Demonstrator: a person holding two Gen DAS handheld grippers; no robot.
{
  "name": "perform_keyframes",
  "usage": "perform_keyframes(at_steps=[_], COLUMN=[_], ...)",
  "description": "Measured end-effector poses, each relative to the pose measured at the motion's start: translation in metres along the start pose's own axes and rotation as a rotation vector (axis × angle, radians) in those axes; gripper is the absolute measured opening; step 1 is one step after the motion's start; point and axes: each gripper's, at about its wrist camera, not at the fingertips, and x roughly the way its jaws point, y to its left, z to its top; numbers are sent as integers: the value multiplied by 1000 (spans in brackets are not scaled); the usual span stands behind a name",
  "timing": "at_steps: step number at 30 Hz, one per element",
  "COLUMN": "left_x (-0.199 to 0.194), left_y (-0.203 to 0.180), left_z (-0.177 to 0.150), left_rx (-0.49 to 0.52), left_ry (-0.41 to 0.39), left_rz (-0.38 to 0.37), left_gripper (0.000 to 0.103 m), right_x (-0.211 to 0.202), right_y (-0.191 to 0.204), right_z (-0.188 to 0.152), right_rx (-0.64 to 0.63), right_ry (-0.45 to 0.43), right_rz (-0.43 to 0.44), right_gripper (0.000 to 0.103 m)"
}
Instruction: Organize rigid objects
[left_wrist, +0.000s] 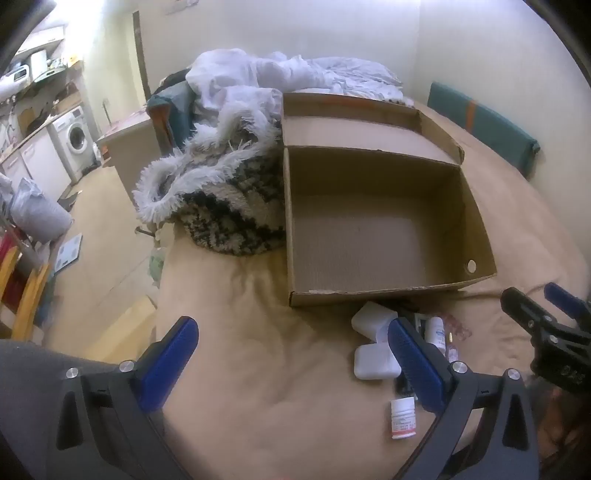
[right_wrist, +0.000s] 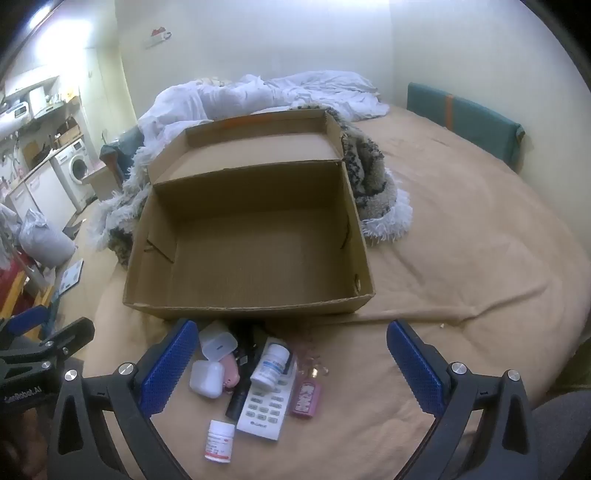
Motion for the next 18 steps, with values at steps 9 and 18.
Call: perform_keyframes(at_steps=[9,18], left_x=[0,-1], left_y=[1,7], left_z=[0,1], left_rx=[-11,-8], left_ry=[0,2], left_rz=[-7,-7], left_gripper=[102,102], right_x=[0,1], right_y=[0,1], right_z=[-1,0], right_rx=[-8,-3], right_ry=[5,6], right_rz=[3,0], right_gripper=[103,103])
